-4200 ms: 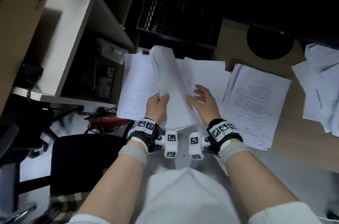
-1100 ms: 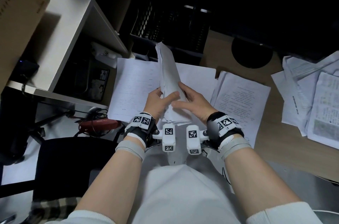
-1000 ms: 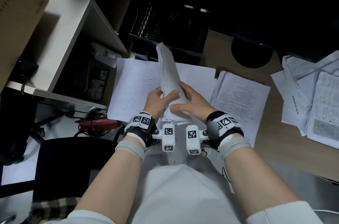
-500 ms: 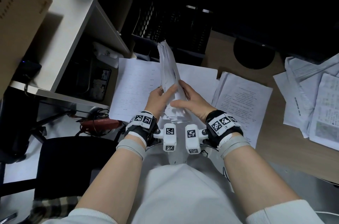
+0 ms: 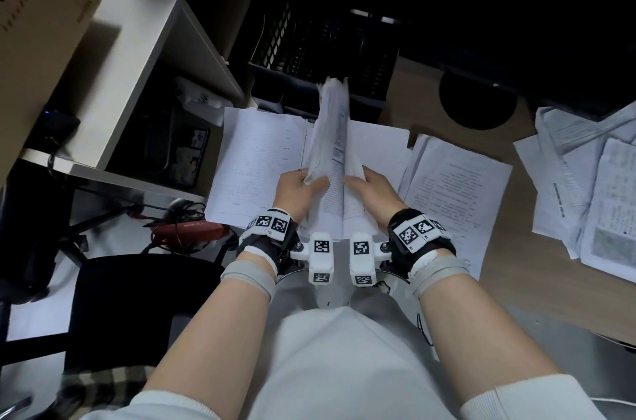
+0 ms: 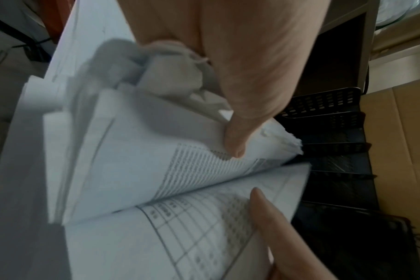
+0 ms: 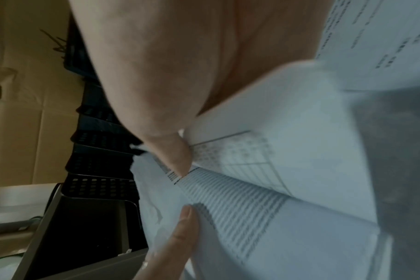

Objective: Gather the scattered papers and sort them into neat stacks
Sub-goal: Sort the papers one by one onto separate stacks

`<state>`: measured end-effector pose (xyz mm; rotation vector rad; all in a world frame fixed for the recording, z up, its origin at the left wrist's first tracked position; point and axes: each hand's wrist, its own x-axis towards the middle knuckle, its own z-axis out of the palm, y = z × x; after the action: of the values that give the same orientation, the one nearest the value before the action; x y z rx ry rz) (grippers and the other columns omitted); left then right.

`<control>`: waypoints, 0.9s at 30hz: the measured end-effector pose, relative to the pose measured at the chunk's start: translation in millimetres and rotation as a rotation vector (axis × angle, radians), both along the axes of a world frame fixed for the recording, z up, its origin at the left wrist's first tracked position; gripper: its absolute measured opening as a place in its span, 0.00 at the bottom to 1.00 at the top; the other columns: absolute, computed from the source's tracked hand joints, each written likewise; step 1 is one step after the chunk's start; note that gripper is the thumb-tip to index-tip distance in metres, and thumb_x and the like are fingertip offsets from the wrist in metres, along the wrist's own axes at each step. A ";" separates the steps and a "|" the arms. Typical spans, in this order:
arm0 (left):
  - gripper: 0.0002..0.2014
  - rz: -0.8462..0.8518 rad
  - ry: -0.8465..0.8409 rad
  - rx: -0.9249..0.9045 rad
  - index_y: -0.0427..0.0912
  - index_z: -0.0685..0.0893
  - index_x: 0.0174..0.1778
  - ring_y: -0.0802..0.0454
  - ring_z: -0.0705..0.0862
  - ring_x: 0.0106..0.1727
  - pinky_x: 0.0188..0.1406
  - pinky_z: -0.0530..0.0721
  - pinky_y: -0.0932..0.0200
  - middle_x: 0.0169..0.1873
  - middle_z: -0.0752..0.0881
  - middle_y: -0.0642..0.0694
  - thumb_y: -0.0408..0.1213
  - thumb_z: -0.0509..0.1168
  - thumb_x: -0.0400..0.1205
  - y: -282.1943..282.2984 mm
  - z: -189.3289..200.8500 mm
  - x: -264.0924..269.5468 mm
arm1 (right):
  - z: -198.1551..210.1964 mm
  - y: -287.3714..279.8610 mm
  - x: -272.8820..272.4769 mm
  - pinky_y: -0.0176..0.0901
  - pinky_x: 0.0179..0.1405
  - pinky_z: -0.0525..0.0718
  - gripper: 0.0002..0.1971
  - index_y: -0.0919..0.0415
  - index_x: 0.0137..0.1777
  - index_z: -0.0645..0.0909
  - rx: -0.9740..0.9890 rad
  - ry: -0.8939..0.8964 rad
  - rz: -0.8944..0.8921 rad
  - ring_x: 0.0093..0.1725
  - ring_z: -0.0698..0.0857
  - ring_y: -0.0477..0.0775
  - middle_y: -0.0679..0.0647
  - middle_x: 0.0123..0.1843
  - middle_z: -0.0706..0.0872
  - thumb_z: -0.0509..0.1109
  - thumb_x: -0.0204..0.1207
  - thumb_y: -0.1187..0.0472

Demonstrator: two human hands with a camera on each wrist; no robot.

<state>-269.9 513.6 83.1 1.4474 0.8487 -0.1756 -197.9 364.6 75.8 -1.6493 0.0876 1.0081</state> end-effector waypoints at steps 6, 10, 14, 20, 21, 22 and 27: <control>0.05 0.042 0.038 0.028 0.37 0.90 0.51 0.59 0.88 0.31 0.28 0.82 0.67 0.35 0.91 0.50 0.34 0.72 0.84 4.0 -8.1 -7.1 | -29.3 -24.0 -5.8 0.47 0.37 0.80 0.13 0.59 0.32 0.73 -0.336 -0.049 -0.247 0.35 0.79 0.56 0.54 0.31 0.79 0.63 0.79 0.58; 0.07 0.072 0.047 0.036 0.37 0.91 0.52 0.42 0.91 0.47 0.52 0.90 0.47 0.47 0.93 0.39 0.36 0.73 0.83 5.8 -15.8 -9.3 | -36.2 -38.6 -10.9 0.41 0.31 0.70 0.19 0.55 0.27 0.64 -0.433 -0.082 -0.294 0.29 0.71 0.53 0.49 0.26 0.71 0.63 0.80 0.60; 0.03 0.062 0.047 0.116 0.45 0.91 0.44 0.41 0.91 0.50 0.60 0.89 0.41 0.44 0.94 0.44 0.39 0.73 0.81 0.4 -14.6 -12.6 | -40.6 -44.0 -13.5 0.41 0.39 0.74 0.16 0.55 0.32 0.71 -0.473 -0.105 -0.310 0.37 0.78 0.54 0.49 0.33 0.77 0.65 0.82 0.56; 0.15 0.238 0.048 0.359 0.35 0.86 0.36 0.42 0.86 0.36 0.44 0.85 0.53 0.33 0.89 0.43 0.45 0.72 0.78 54.4 -5.9 -52.5 | -46.7 14.5 -19.7 0.40 0.34 0.72 0.17 0.55 0.29 0.70 -0.467 -0.103 -0.170 0.37 0.78 0.57 0.50 0.31 0.77 0.66 0.81 0.57; 0.15 0.261 0.054 0.392 0.35 0.84 0.33 0.48 0.80 0.31 0.39 0.81 0.56 0.28 0.85 0.47 0.44 0.71 0.79 70.4 -5.0 -61.6 | -48.7 32.6 -23.2 0.40 0.34 0.72 0.16 0.56 0.30 0.71 -0.454 -0.095 -0.135 0.37 0.79 0.58 0.50 0.31 0.78 0.66 0.80 0.57; 0.15 0.282 0.067 0.421 0.38 0.83 0.30 0.54 0.77 0.29 0.36 0.77 0.58 0.26 0.83 0.51 0.42 0.71 0.79 84.8 -4.8 -70.4 | -50.4 49.4 -27.6 0.39 0.35 0.73 0.14 0.58 0.33 0.74 -0.444 -0.084 -0.103 0.38 0.80 0.58 0.51 0.33 0.79 0.66 0.81 0.56; 0.15 0.324 0.117 0.533 0.49 0.80 0.27 0.54 0.79 0.31 0.38 0.79 0.57 0.27 0.84 0.52 0.41 0.70 0.81 139.3 -9.3 -102.7 | -66.8 117.5 -47.4 0.38 0.33 0.76 0.11 0.63 0.42 0.80 -0.459 -0.055 -0.036 0.39 0.84 0.60 0.55 0.39 0.84 0.64 0.82 0.58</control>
<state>-372.6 652.9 73.9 1.7734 1.2783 0.2312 -245.2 482.1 9.0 -2.0811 0.3308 0.9608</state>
